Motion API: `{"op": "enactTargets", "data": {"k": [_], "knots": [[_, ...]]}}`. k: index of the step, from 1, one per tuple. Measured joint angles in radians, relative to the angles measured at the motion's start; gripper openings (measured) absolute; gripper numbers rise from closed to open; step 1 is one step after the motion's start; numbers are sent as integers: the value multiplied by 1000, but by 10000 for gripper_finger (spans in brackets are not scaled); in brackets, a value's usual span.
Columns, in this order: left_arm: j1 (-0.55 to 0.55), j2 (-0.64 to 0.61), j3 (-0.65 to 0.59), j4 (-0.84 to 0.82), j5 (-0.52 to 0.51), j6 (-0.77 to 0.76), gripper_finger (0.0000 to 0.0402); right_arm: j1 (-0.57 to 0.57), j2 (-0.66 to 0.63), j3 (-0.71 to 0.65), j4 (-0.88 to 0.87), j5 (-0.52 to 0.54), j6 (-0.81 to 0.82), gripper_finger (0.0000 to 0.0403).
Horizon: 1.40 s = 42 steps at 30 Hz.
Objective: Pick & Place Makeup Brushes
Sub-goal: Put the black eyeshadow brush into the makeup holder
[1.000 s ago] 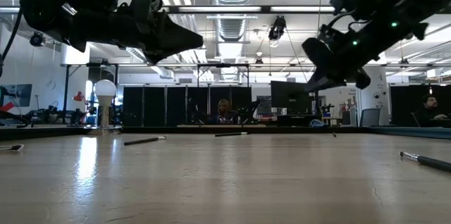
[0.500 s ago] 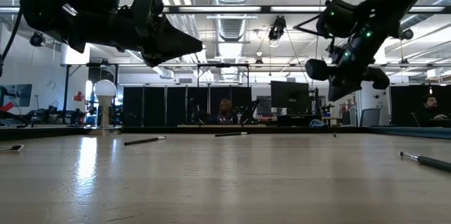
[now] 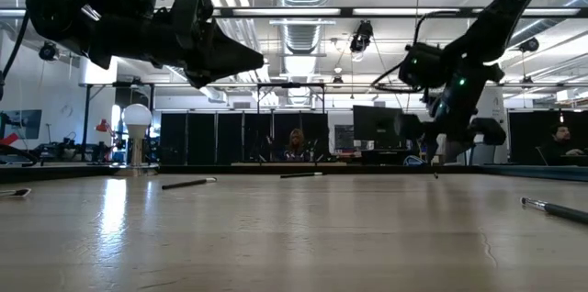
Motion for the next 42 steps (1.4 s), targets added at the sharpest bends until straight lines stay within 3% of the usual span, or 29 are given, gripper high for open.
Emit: {"op": "enactTargets", "data": {"k": [11,21,28,35,42], "knots": [[-1,0,0,-7,0,-1,71,0,177,52,37,17,-37,106],[-1,0,0,-14,0,-1,71,61,75,58,-144,-147,-201,16],[-1,0,0,-14,0,-1,71,190,-28,52,-225,-367,-278,14],[-1,0,0,-15,0,-1,71,360,-7,54,-243,-385,-275,13],[0,0,0,-15,0,-1,71,394,16,91,-256,-401,-315,13]]}}
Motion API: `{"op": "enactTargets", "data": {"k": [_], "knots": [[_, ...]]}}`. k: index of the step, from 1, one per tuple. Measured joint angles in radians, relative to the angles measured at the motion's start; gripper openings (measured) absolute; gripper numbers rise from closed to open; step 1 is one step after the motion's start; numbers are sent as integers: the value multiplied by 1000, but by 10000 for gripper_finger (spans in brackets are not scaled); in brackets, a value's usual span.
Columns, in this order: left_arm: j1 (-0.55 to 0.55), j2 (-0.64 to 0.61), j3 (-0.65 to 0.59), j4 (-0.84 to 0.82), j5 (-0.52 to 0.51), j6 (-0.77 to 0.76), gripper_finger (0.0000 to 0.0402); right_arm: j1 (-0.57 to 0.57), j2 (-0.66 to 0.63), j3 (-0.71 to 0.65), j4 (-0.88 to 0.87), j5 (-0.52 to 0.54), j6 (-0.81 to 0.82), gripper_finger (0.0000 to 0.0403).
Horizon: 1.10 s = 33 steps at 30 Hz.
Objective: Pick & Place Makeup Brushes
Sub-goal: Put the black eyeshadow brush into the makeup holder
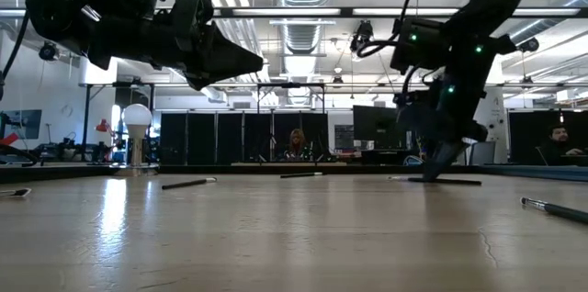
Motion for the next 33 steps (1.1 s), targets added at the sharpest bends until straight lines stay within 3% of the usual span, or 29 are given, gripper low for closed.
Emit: {"op": "enactTargets", "data": {"k": [4,12,17,26,33], "knots": [[0,0,0,-3,0,0,71,-1,1,78,-62,-12,-58,26],[0,0,0,-4,0,0,71,-7,30,198,-92,-4,-133,99],[0,0,0,-5,0,0,71,-29,111,262,-95,-4,-214,129],[0,0,0,-13,0,0,71,-140,352,452,-196,-28,-316,118],[0,0,0,-13,-1,1,71,-158,429,535,-261,-74,-348,94]]}}
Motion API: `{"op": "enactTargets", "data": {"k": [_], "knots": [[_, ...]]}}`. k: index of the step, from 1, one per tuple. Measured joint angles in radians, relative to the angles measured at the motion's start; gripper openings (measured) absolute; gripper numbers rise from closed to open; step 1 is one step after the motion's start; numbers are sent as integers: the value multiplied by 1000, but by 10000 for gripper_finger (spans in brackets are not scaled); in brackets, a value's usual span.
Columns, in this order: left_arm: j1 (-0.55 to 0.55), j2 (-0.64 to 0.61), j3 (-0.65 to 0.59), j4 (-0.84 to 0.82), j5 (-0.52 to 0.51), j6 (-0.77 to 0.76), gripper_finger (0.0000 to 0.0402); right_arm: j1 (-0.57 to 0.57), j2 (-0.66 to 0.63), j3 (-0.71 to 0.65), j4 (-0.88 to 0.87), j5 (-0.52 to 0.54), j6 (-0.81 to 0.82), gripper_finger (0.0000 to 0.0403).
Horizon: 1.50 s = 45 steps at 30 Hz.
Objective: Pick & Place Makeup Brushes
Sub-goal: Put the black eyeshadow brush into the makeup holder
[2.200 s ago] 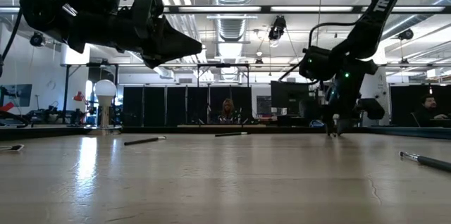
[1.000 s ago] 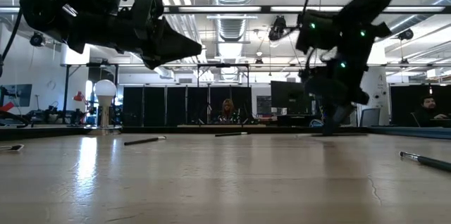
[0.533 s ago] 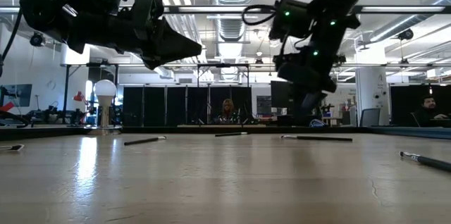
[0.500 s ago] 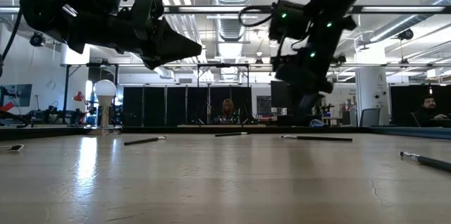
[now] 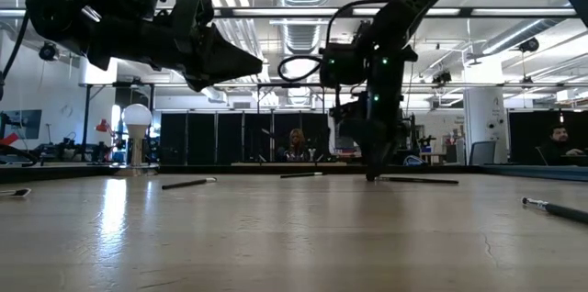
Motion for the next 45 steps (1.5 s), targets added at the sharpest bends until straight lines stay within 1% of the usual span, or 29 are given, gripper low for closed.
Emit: {"op": "enactTargets", "data": {"k": [6,12,17,20,22,26,28,30,32,35,37,40,42,45], "knots": [[0,0,0,-1,0,0,71,0,3,9,-12,-19,33,57],[0,0,0,-1,0,0,71,1,1,4,-7,-25,24,17],[0,0,0,-1,0,-3,71,21,-24,-5,4,-17,-5,9],[0,0,0,-8,0,-13,71,41,-75,-30,37,-21,-8,8],[0,0,0,-8,0,-13,71,60,-140,-61,70,-22,-4,8],[1,0,-2,-8,0,-14,71,123,-279,-185,198,4,38,8],[1,0,-3,-7,0,-14,71,167,-362,-253,262,38,105,8],[1,0,-5,-7,0,-14,71,217,-448,-306,288,97,211,8],[1,0,-6,-6,0,-15,71,271,-525,-351,275,151,309,8],[1,0,-6,-5,-1,-16,71,359,-651,-386,226,201,430,8],[1,0,-6,-5,-5,-16,71,426,-736,-391,149,244,530,8],[1,0,-6,-5,-6,-16,71,536,-831,-385,-17,333,703,8],[1,0,-6,-4,-6,-16,71,616,-881,-359,-119,394,825,8],[1,0,-6,-4,-6,-17,71,732,-918,-312,-262,446,982,8]]}}
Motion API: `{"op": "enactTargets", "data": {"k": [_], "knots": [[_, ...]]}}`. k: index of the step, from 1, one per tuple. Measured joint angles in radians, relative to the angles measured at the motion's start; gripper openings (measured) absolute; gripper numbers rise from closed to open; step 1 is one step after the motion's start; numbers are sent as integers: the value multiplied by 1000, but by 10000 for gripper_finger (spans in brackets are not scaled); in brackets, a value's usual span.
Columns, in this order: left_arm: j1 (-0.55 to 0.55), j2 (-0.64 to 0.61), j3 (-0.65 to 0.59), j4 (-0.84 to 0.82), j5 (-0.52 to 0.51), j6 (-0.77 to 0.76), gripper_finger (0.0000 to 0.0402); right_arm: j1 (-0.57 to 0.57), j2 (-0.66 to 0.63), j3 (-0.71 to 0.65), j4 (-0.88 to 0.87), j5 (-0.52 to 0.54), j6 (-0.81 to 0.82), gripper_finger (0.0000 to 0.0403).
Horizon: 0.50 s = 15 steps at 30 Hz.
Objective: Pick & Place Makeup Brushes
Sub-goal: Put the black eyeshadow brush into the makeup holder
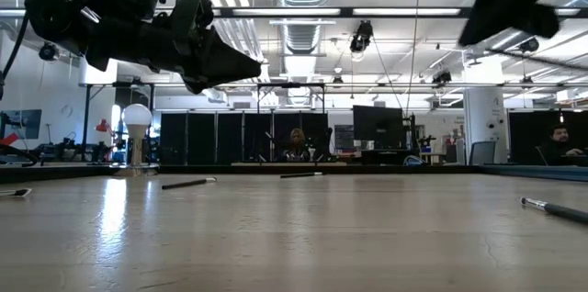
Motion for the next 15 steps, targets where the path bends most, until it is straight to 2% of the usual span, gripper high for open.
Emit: {"op": "enactTargets", "data": {"k": [6,15], "knots": [[0,0,-1,0,0,-2,71,216,64,147,-231,84,260,8],[-1,0,-2,0,0,-2,71,531,391,451,-574,195,587,8]]}}
